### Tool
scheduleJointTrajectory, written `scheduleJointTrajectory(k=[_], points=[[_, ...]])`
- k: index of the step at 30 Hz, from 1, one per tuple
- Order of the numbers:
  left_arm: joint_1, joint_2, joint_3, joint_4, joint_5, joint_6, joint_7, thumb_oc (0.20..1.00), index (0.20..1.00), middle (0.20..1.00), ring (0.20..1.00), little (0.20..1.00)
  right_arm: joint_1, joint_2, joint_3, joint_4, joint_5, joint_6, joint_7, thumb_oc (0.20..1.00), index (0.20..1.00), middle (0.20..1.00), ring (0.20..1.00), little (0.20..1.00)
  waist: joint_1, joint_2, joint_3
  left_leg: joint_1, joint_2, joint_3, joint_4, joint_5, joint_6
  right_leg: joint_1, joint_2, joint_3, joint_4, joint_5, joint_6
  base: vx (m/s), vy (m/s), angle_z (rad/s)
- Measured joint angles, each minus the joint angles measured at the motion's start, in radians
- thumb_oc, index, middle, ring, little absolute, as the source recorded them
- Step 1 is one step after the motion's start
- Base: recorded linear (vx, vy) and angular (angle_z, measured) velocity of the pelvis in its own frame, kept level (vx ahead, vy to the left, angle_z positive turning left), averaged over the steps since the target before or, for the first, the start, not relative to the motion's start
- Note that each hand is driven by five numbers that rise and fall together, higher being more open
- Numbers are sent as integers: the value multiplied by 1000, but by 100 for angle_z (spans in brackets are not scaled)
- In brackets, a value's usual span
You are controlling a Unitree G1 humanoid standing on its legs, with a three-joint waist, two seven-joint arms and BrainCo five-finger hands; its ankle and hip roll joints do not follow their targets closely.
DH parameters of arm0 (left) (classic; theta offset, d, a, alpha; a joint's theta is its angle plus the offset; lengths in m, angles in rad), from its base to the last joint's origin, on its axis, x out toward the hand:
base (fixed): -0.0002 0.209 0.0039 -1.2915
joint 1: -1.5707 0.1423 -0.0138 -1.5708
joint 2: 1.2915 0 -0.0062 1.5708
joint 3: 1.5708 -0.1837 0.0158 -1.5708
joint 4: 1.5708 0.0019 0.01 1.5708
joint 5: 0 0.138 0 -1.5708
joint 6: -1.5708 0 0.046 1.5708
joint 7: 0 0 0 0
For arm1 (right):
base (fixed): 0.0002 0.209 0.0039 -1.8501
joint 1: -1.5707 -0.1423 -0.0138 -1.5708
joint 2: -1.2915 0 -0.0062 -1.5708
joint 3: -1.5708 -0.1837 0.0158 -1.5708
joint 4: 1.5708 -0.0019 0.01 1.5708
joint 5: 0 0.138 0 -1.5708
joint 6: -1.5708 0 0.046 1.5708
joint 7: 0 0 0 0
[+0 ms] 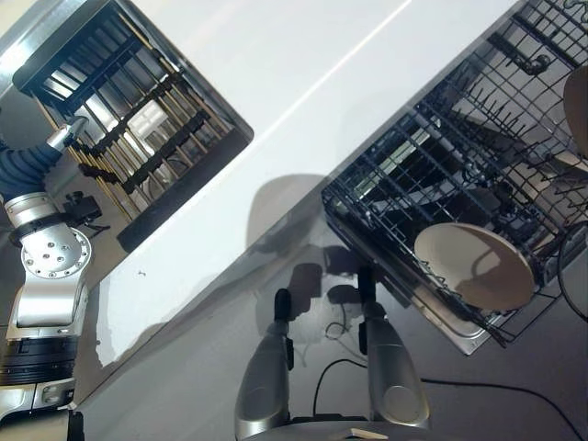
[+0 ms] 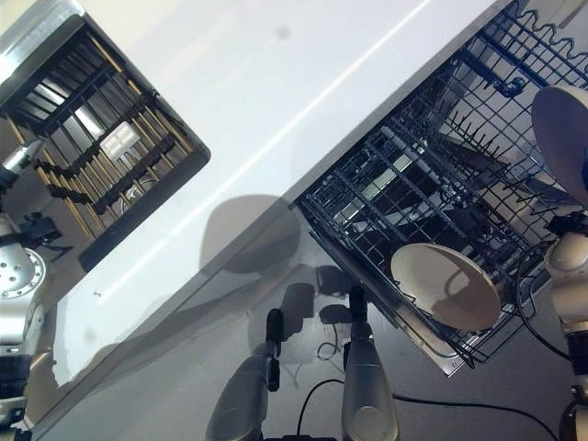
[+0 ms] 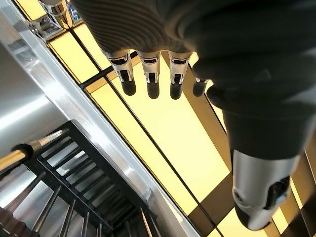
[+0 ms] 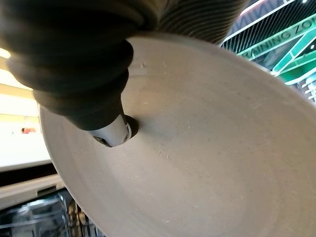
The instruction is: Pick up plates and place into dishwasher.
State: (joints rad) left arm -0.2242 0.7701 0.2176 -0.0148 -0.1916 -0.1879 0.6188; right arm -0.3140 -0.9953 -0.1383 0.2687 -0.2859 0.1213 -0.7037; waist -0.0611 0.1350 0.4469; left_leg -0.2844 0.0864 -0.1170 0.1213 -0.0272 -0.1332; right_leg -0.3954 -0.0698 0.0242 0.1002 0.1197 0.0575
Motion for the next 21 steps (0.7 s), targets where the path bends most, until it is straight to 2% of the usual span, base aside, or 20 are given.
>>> scheduleJointTrajectory(k=[6,10,21], points=[[-16,18,0,6,0,5,-1,1000,1000,1000,1000,1000,-7,-6,52,22,4,-12,127,200,200,200,200,200,-1,6,19,-8,-2,5,3,3,0,-14,-1,6,11,0,0,0,-7,-1],[-19,18,0,12,0,5,-2,1000,1000,1000,1000,1000,-11,-6,62,34,40,-23,174,200,200,200,200,200,0,16,27,-8,-3,5,0,5,0,-17,-3,6,13,0,0,0,0,0],[-92,43,-3,37,2,32,-12,1000,1000,1000,1000,1000,-109,-9,122,65,24,-22,246,200,200,200,200,200,6,15,36,-63,-3,1,31,7,-4,-62,-2,-5,38,0,-2,-31,-93,3]])
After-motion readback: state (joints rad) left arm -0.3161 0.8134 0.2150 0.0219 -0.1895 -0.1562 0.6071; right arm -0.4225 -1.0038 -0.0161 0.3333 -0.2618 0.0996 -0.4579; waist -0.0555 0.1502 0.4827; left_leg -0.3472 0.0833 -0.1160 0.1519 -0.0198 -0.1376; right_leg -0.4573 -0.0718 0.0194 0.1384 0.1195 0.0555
